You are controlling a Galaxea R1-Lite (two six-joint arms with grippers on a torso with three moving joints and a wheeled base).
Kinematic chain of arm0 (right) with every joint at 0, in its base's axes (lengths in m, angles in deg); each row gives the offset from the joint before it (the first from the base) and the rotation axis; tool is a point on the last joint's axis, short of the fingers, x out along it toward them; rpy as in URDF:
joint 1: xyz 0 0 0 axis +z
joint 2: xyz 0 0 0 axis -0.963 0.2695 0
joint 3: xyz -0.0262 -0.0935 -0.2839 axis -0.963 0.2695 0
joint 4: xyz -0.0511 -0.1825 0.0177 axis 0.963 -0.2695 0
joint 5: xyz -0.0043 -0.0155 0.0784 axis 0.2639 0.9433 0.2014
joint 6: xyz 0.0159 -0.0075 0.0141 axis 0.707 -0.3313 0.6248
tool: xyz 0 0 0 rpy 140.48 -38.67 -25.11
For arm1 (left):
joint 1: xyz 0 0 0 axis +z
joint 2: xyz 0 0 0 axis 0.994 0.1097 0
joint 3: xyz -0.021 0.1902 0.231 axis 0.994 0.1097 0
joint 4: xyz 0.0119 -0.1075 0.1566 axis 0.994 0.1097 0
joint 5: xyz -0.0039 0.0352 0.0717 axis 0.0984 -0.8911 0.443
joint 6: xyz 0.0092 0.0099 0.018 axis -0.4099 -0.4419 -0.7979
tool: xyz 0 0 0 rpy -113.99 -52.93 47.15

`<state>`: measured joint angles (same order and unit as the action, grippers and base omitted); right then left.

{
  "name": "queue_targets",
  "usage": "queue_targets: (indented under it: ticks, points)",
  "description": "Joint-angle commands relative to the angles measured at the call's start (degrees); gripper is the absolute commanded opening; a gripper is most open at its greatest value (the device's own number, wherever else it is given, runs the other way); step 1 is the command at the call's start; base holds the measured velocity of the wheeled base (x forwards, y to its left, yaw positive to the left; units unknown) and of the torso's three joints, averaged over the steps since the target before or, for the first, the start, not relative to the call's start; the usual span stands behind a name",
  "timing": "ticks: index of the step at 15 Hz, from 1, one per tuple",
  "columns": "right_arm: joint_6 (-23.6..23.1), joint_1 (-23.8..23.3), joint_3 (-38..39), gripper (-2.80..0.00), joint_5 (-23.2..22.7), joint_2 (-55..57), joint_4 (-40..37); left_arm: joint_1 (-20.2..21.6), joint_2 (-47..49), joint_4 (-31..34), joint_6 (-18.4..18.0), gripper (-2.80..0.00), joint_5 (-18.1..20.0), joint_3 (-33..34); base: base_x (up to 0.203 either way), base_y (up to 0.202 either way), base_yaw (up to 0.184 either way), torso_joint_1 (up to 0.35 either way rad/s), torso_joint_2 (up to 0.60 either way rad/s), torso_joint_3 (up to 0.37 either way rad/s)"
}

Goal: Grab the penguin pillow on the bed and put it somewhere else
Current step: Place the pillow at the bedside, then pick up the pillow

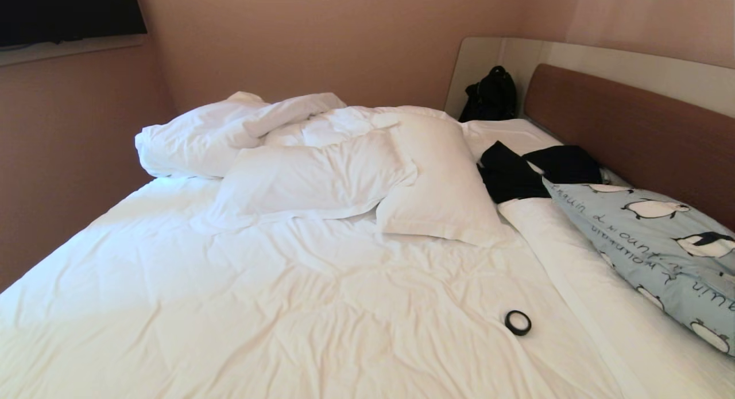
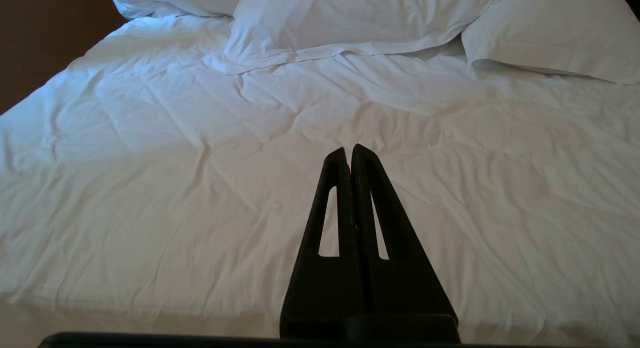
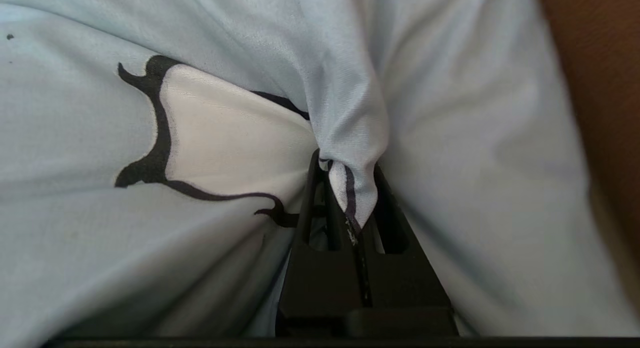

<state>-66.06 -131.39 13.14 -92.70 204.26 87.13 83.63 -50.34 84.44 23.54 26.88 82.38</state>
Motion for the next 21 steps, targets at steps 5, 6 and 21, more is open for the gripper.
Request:
queue_targets:
  ticks: [5,6,21]
  points:
    - [-2.24,-0.26,9.75,0.00,-4.36,-5.77,0.08,0.02,-0.02,0.02,0.03,-2.80,-0.02,0.09,0.000,0.000,0.000,0.000,0.00,0.000]
    - [-2.32,-0.23,10.84,0.00,-4.47,-6.78,0.10,-0.01,-0.02,0.02,0.03,-2.80,-0.02,0.09,0.000,0.000,0.000,0.000,0.00,0.000]
    - [22.19,7.22,32.96,-2.80,-7.28,-56.75,-3.49,-0.01,-0.02,0.02,0.03,-2.80,-0.02,0.09,0.000,0.000,0.000,0.000,0.00,0.000]
